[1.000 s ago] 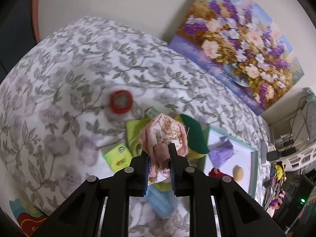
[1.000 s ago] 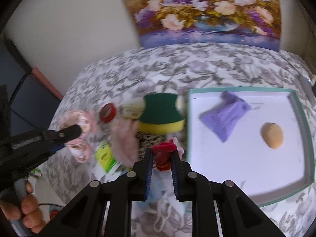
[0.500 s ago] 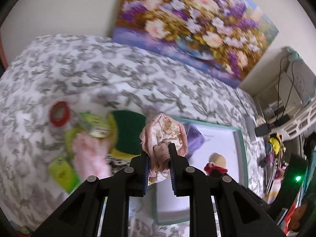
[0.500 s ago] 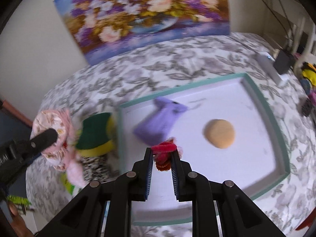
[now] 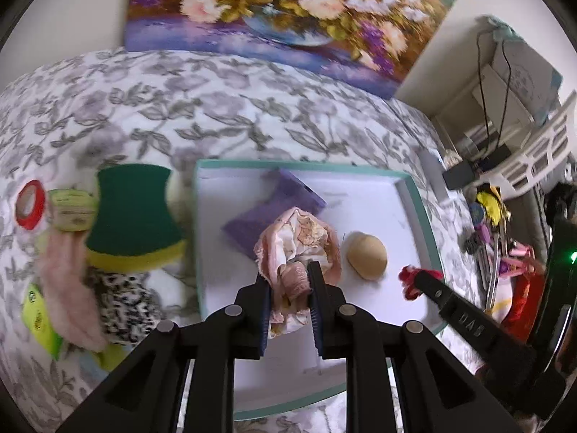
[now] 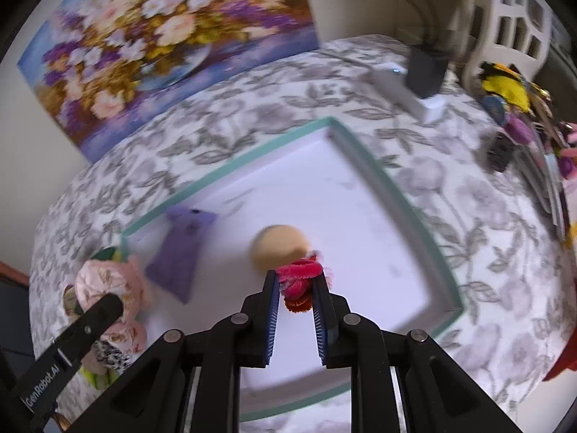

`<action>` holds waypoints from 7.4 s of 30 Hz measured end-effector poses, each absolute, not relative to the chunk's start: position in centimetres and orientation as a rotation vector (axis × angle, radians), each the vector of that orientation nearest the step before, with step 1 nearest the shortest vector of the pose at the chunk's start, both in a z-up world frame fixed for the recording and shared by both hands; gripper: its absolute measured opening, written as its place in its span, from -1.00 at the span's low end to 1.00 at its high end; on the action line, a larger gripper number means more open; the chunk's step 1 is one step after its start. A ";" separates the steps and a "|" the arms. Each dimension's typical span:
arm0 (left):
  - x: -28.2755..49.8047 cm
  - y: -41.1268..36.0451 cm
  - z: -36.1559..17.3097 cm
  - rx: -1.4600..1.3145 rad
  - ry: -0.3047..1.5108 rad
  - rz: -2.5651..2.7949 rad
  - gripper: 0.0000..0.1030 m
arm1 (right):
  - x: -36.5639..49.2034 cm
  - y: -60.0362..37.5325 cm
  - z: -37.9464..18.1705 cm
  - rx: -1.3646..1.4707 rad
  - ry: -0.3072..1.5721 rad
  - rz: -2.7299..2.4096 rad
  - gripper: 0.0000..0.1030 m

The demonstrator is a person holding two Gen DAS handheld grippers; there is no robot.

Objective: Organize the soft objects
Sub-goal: 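Carry the pink cloth and red scrunchie over the white tray with both grippers, then open both grippers to drop the cloth and scrunchie into the tray, then move both grippers back to the pile and reach the pink fluffy cloth with the right gripper, then grasp the pink fluffy cloth with the right gripper while the left grasps the green tissue pack, then carry the pink cloth and green tissue pack over the white tray with both grippers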

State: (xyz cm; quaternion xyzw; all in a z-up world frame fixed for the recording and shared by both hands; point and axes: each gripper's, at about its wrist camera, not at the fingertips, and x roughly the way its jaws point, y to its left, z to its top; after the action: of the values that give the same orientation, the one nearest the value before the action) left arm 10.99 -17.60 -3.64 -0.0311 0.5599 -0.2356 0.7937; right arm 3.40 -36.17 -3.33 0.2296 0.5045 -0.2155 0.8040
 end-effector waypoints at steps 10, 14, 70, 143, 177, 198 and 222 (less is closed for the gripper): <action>10.2 -19.6 -4.4 -0.004 1.206 -0.556 -0.11 | 2.6 -38.2 -3.9 0.521 1.098 -0.500 -0.57; 10.6 -19.0 -4.1 -0.016 1.203 -0.528 -0.02 | 2.8 -37.8 -4.0 0.508 1.106 -0.487 -0.21; 11.8 1.1 2.7 -0.303 0.981 0.024 0.92 | 5.5 -29.4 -1.6 0.477 0.961 -0.119 1.00; 14.2 6.4 -12.3 -0.460 1.482 0.224 0.63 | 9.9 -10.1 -6.3 0.061 1.031 0.223 -0.78; 12.4 6.4 -2.7 -0.480 1.133 0.065 0.14 | 6.9 -15.6 4.4 0.266 0.747 0.250 -0.82; 10.4 -9.9 0.5 -0.075 1.035 -0.253 0.15 | 5.9 -28.7 4.4 0.418 0.708 -0.089 -0.82; 11.8 -22.6 -6.1 0.206 1.074 -0.404 0.17 | 4.6 -41.1 -4.0 0.552 0.856 -0.409 -0.80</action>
State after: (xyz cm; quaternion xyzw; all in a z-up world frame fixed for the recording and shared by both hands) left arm 11.80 -22.59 -6.14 0.0972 0.5071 -0.1905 0.8350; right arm 4.63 -41.08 -4.00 0.2625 0.4067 -0.1946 0.8531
